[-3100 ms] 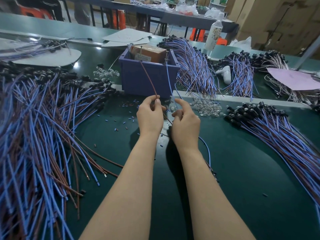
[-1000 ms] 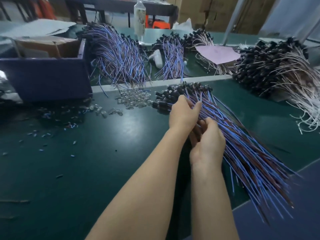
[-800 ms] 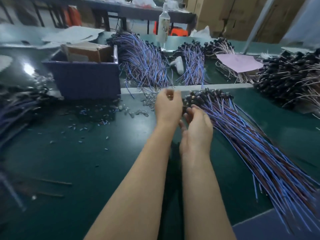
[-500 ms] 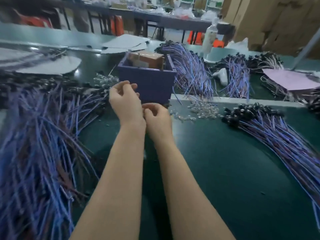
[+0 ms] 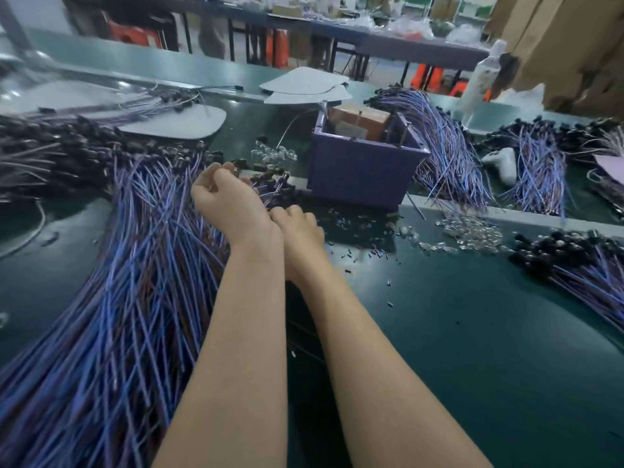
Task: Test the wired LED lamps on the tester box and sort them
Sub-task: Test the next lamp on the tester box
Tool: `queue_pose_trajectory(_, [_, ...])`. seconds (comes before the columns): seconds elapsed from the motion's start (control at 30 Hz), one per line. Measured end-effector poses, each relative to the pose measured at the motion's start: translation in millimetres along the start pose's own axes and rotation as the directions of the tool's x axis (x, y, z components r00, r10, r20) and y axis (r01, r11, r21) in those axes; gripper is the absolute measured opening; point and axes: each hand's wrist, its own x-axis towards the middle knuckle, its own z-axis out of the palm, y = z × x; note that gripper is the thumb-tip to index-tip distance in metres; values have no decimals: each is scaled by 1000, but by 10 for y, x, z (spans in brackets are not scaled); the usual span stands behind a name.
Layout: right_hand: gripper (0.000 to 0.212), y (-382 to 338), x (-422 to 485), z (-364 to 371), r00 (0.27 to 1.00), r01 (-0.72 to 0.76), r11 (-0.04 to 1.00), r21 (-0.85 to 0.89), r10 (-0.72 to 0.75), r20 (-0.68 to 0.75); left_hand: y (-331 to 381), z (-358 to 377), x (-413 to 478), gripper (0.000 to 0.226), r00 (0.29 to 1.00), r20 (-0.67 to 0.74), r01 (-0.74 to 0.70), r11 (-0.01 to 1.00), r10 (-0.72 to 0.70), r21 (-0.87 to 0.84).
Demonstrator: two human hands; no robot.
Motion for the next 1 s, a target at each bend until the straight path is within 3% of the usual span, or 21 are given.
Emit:
queue_pose_trajectory(0.13, [12,221,-92,-199,999,34,970,242,-23,-46,-28,30,-97,18,996,90,3,1000,-4,18])
queue_pose_trajectory(0.2, [9,377,-174,-339,983,27,908,417,53,-177,-73,68,-229,18,955,288,34,994,-64,107])
queue_pose_trajectory(0.27, [7,578,-282,-508,940,29,813,582,176,-293,-153,121,-396,27,819,534,31,946,-209,324])
queue_pose_trajectory(0.3, [8,686,-345,-586,915,35,765,644,234,-328,-207,142,-486,35,725,613,-30,875,-313,483])
queue_pose_trajectory(0.37, [9,902,-477,-697,871,48,649,760,346,-350,-323,156,-668,49,533,649,-250,631,-543,734])
queue_pose_trajectory(0.43, [15,1097,-610,-749,817,69,459,886,483,-314,-461,160,-824,63,417,558,-343,444,-717,828])
queue_pose_trajectory(0.5, [21,1259,-719,-761,756,77,301,951,605,-252,-599,184,-929,72,401,463,-226,405,-790,886])
queue_pose_trajectory(0.53, [22,1322,-763,-759,727,78,253,964,647,-229,-663,196,-962,69,421,447,-128,437,-789,891])
queue_pose_trajectory(0.6, [22,1450,-863,-764,645,96,178,979,738,-197,-795,212,-1023,48,513,481,75,595,-711,800])
queue_pose_trajectory(0.67, [22,1576,-955,-783,536,111,149,983,824,-185,-880,216,-1031,26,626,512,258,777,-587,575])
queue_pose_trajectory(0.73, [19,1686,-1028,-812,450,73,200,977,868,-211,-906,216,-987,21,684,516,382,855,-517,350])
queue_pose_trajectory(0.8, [13,1773,-1065,-822,387,-36,311,950,881,-273,-918,200,-933,25,698,530,417,875,-482,247])
queue_pose_trajectory(0.9, [28,1764,-1095,-803,294,-321,622,714,783,-549,-983,159,-980,28,695,558,384,890,-454,246])
queue_pose_trajectory(0.93, [31,1699,-1089,-793,313,-345,732,588,680,-663,-1023,146,-1019,28,684,575,362,893,-448,266])
queue_pose_trajectory(1.0, [27,1546,-1013,-757,447,-236,868,437,496,-744,-1107,135,-1105,29,644,619,316,893,-450,321])
